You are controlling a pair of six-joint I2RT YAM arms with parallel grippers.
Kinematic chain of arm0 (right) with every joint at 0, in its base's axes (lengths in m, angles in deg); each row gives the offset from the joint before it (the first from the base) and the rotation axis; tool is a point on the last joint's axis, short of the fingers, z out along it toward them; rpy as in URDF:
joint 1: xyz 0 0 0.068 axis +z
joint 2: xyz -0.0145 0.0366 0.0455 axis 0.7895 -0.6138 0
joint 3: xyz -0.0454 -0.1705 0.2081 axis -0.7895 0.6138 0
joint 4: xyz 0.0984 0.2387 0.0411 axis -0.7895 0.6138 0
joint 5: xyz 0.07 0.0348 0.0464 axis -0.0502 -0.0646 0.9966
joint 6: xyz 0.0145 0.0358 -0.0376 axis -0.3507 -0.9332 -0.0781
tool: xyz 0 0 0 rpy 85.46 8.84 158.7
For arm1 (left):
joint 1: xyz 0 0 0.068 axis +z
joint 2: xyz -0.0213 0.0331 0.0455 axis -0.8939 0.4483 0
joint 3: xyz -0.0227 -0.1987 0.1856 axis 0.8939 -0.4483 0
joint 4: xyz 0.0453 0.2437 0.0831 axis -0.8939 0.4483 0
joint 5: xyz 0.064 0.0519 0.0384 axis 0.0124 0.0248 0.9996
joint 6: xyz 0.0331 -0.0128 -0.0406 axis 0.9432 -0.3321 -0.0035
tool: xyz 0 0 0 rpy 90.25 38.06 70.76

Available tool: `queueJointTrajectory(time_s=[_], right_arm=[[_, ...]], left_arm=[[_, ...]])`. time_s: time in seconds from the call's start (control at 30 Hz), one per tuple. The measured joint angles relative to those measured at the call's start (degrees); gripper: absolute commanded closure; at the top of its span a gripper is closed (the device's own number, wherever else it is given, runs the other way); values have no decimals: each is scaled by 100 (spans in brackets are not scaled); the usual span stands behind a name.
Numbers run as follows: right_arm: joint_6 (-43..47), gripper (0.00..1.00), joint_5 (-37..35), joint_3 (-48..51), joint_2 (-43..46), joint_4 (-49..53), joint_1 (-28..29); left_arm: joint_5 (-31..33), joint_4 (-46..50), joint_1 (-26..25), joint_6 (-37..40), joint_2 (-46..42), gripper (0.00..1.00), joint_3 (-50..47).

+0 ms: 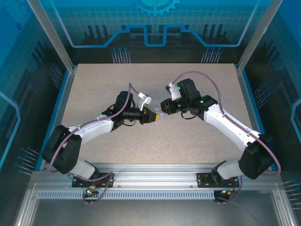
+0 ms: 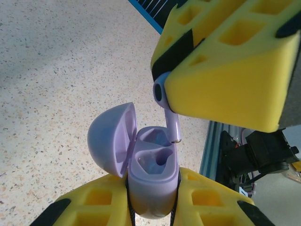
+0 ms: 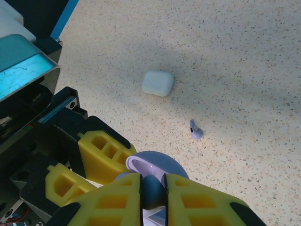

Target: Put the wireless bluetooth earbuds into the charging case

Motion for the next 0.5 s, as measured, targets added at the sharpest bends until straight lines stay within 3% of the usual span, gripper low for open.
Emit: queueJointTrajectory(time_s=[0.5], right_arm=[[90,83,-129,-11,0,44,70]], left_arm=[[-7,2,-2,-17,0,82,4]])
